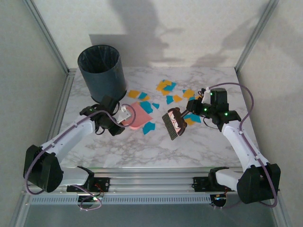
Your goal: Sweep away the paper scraps from the table
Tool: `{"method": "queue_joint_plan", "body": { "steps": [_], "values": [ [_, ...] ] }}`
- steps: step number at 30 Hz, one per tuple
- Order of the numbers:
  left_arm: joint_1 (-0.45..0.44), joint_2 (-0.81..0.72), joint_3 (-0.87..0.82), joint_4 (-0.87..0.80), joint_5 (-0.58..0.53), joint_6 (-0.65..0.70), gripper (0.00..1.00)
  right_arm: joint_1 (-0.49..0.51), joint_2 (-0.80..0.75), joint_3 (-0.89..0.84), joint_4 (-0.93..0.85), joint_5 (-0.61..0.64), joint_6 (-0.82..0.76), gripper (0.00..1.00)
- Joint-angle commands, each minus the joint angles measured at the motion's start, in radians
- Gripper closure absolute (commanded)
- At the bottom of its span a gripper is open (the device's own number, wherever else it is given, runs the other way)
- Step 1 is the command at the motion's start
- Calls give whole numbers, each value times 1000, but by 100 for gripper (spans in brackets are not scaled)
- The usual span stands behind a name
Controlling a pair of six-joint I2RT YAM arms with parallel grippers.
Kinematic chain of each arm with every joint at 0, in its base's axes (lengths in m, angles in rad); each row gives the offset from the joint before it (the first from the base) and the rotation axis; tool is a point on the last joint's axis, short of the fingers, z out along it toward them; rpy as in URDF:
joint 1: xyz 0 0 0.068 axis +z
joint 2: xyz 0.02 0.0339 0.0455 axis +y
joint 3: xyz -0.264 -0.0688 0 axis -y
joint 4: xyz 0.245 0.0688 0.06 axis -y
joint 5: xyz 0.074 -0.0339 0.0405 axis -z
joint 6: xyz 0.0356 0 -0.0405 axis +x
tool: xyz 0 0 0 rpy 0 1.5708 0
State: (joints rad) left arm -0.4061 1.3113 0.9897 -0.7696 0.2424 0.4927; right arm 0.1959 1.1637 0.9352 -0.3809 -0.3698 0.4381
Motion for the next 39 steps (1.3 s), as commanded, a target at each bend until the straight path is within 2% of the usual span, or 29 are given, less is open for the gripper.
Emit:
{"method": "queue_joint_plan", "body": {
  "steps": [1,5,13,19,27,39],
  "values": [
    [-12,-17,16,-30,-61,-42,100,-6,5,27,40,-31,13,86],
    [-26,-28,-10,-21,-117,-59,100,-6,8,28,43,-28,15,86],
    [-35,-22,-17,-57,-73,-83,100,-3,18,43,51,-30,22,86],
    [-84,59,64,-220,-105,-131,100,21,70,79,62,-27,39,87],
    [-100,24,79,-328,-168,-41,100,107,204,143,168,-39,124,88],
    [-105,-74,-9,-322,-209,7,100,272,444,262,272,-27,171,89]
  ]
}}
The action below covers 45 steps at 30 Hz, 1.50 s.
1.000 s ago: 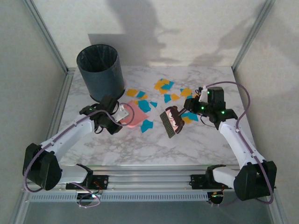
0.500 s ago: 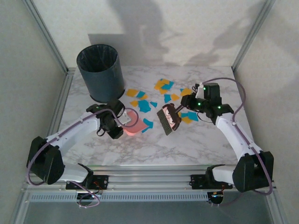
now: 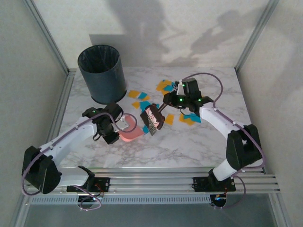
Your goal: Sweep away the paper scraps from the table
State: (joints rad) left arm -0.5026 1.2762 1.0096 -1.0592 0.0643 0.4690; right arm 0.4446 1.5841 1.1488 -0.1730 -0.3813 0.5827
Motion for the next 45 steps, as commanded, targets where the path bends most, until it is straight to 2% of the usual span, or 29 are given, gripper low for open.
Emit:
{"method": "queue_joint_plan", "body": {
  "steps": [1,12,25,29,34,37,41,45],
  "values": [
    [-8,-49,-37,-29,-33,37,100,31,35,51,68,-12,26,89],
    [-33,-71,-65,15,-48,54,100,56,67,-33,79,93,1,90],
    [-89,-4,-76,59,-38,53,100,56,-114,-175,-19,390,-82,90],
    [-103,32,-60,70,-26,57,100,56,-135,-172,-38,375,-94,90],
    [-117,74,-44,89,-9,64,100,57,-170,-158,5,217,-97,90],
    [-122,103,-33,102,0,62,100,56,-209,-142,7,173,-91,90],
    [-128,137,-18,125,5,50,100,56,-266,-116,-48,199,-108,90],
    [-131,172,-2,128,6,51,100,57,-315,-103,-128,305,-142,90]
  ]
}}
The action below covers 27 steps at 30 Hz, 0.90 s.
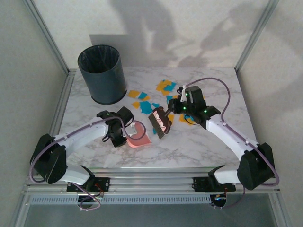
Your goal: Sweep away the paper scraps from the table
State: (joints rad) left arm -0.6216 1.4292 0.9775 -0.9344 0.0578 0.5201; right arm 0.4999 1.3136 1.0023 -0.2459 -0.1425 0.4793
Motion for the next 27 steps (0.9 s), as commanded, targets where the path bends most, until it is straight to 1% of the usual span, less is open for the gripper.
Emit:
{"method": "queue_joint_plan", "body": {
  "steps": [1,6,9,12,15,21,27],
  "values": [
    [-12,27,34,2,14,1,100,0,-55,48,-78,104,-48,90],
    [-18,52,63,-1,30,12,100,0,-78,74,-167,283,-96,90],
    [-19,75,87,-12,59,18,100,-1,-73,90,-192,359,-117,90],
    [-20,104,116,-33,98,15,100,0,-57,113,-202,395,-142,90],
    [-20,130,135,-43,109,9,100,2,-36,139,-210,423,-159,90],
    [-20,144,137,-53,103,6,100,7,8,164,-196,469,-184,91],
    [-21,142,135,-53,96,12,100,26,60,194,-199,541,-202,91]
  ]
}}
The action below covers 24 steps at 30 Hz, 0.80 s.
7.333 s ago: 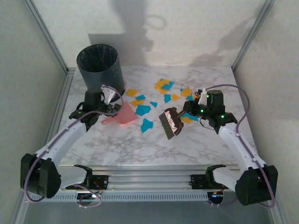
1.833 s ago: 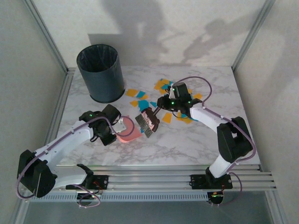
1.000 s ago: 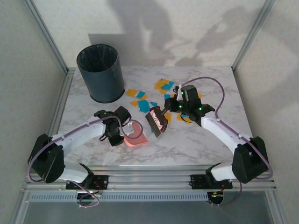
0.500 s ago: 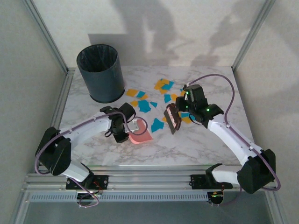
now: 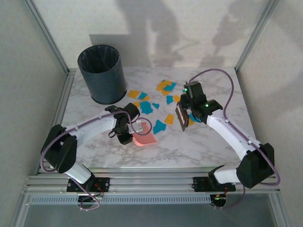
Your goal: Sweep away the paper scraps from the table
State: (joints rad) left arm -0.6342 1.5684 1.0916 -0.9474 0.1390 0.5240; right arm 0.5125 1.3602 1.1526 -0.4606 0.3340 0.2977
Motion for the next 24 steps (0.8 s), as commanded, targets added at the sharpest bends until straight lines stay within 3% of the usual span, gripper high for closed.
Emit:
{"method": "queue_joint_plan", "body": {
  "steps": [1,24],
  "values": [
    [-8,4,21,-40,15,8,100,17,22,45,19,71,-22,91],
    [-10,10,4,-10,10,8,100,75,120,53,46,133,-3,91]
  ]
}}
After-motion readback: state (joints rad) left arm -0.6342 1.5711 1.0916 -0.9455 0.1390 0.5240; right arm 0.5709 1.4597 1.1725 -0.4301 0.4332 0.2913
